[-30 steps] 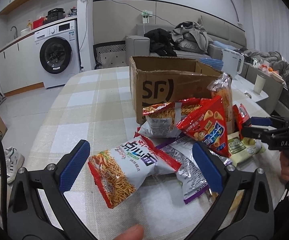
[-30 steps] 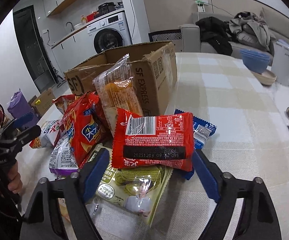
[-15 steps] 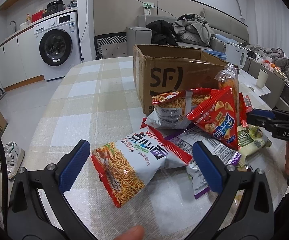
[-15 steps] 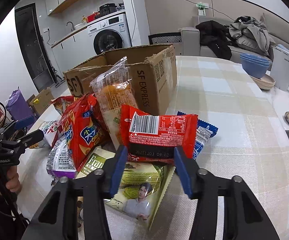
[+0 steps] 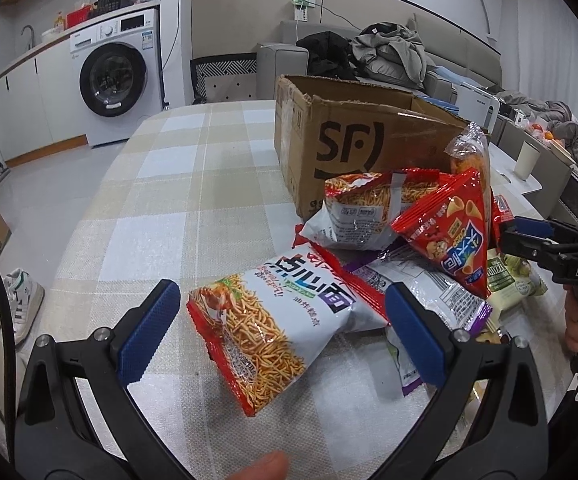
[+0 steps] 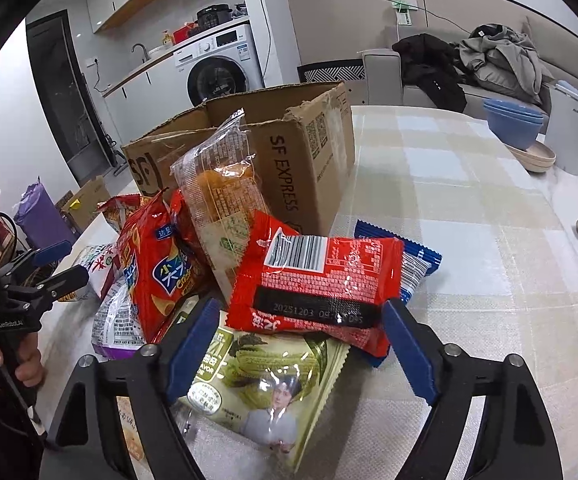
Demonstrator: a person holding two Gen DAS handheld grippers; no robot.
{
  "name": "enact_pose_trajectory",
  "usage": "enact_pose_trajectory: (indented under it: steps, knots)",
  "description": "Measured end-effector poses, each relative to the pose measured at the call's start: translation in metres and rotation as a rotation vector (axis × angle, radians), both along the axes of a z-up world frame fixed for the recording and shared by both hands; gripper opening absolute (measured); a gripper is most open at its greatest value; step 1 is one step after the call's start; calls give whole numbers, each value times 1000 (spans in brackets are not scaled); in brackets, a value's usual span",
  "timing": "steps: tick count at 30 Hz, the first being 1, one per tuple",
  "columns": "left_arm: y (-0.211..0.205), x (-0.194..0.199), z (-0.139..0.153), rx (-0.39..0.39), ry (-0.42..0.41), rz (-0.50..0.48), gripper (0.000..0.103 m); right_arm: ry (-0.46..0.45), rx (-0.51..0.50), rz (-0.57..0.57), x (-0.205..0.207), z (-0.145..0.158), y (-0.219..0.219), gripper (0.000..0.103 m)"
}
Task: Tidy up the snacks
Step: 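Reach the right tool to the red barcode snack wrapper and close on it, then lift the red wrapper with the right tool while the left tool grasps the white-red noodle bag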
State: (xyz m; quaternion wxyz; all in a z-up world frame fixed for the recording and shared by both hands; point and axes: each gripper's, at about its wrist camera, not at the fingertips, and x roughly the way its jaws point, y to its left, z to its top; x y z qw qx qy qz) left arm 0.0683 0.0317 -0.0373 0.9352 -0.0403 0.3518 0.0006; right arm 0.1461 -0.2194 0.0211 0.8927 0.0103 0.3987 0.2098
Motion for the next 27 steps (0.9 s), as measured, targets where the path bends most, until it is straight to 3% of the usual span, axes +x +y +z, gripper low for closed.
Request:
enact_pose_trajectory:
  steps: [9, 18, 27]
  knots:
    - [4, 5, -4, -10, 11, 4, 102, 22, -17, -43, 18, 0, 9, 90]
    - [4, 8, -8, -4, 15, -2, 102, 7, -13, -47, 15, 0, -6, 48]
    - [1, 6, -7, -7, 23, -9, 102, -51, 13, -39, 3, 6, -15, 47]
